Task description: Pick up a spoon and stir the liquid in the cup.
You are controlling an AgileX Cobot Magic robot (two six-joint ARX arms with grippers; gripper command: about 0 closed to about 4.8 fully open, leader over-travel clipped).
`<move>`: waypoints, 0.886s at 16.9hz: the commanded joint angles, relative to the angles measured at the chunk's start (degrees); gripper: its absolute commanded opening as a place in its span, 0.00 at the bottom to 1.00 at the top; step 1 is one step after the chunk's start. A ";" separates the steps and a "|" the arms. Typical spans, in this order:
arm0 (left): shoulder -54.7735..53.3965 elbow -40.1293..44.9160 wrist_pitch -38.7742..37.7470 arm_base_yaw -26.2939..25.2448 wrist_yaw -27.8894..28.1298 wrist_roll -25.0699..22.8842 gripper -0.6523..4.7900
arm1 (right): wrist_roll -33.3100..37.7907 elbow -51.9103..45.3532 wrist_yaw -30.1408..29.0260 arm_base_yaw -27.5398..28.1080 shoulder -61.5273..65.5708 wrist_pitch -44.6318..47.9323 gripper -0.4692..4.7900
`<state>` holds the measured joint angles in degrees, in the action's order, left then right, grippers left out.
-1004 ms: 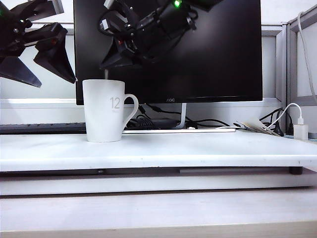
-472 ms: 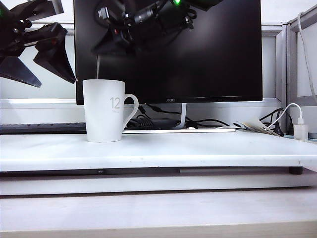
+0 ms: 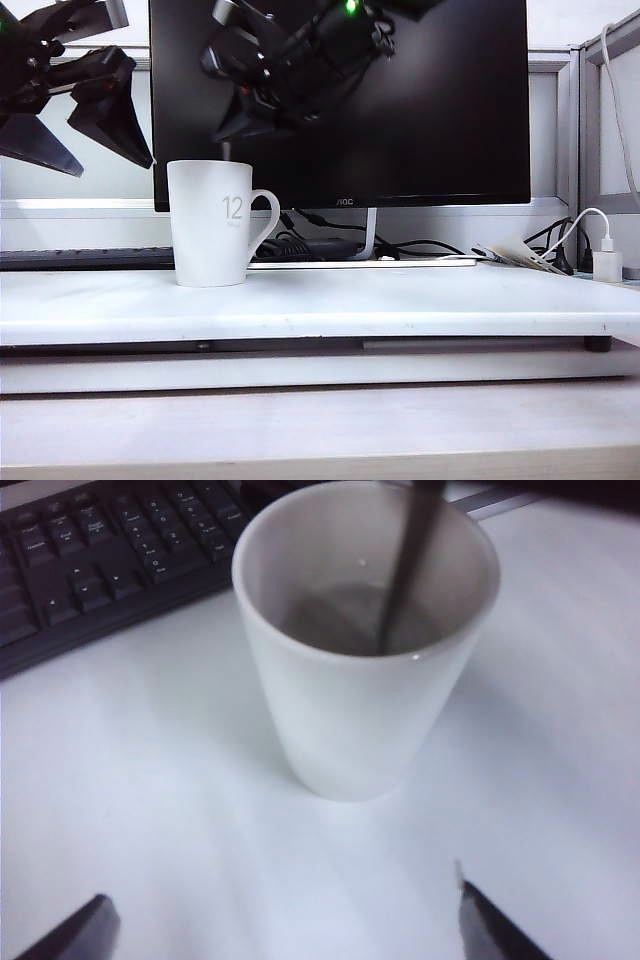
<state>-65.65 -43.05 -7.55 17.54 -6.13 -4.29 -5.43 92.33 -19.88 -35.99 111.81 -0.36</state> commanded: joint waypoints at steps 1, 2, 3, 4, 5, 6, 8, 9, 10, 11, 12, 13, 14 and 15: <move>0.13 -0.15 0.35 -0.07 0.09 -0.22 1.00 | -0.13 0.11 -6.54 0.02 -0.39 7.91 0.08; 0.13 -0.15 0.37 -0.07 0.09 -0.22 1.00 | -0.13 0.11 -9.49 0.00 -0.42 8.17 0.08; 0.13 -0.15 0.37 -0.07 0.09 -0.22 1.00 | -0.09 0.11 -12.04 0.00 -0.44 7.56 0.08; 0.13 -0.15 0.37 -0.07 0.09 -0.22 1.00 | -0.07 0.11 -13.09 0.00 -0.44 6.67 0.08; 0.13 -0.15 0.37 -0.07 0.09 -0.22 1.00 | 0.07 0.11 -13.33 0.00 -0.44 4.61 0.08; 0.13 -0.15 0.37 -0.07 0.09 -0.22 1.00 | 0.07 0.11 -13.29 0.00 -0.42 2.89 0.08; 0.13 -0.15 0.37 -0.07 0.09 -0.24 1.00 | 0.04 0.11 -11.04 0.00 -0.42 -2.43 0.08; 0.13 -0.15 0.35 -0.07 0.09 -0.22 1.00 | 0.02 0.11 -8.50 0.00 -0.42 -3.48 0.08; 0.13 -0.15 0.35 -0.07 0.09 -0.22 1.00 | 0.00 0.11 -5.62 0.00 -0.42 -3.74 0.08; 0.13 -0.15 0.37 -0.07 0.09 -0.22 1.00 | -0.35 0.11 -2.43 0.04 -0.42 -2.62 0.08; 0.13 -0.15 0.37 -0.07 0.09 -0.22 1.00 | -0.46 0.11 0.68 0.04 -0.42 0.44 0.08; 0.13 -0.15 0.37 -0.07 0.11 -0.22 1.00 | -0.44 0.11 1.01 0.07 -0.42 2.51 0.08; 0.13 -0.15 0.37 -0.07 0.09 -0.22 1.00 | -0.44 0.11 0.85 0.11 -0.42 5.07 0.08; 0.15 -0.15 0.37 -0.07 0.09 -0.22 1.00 | -0.44 0.11 0.52 0.11 -0.42 7.23 0.08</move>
<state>-65.65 -43.05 -7.55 17.54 -6.00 -4.29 -5.58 92.20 -19.53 -35.77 111.85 1.85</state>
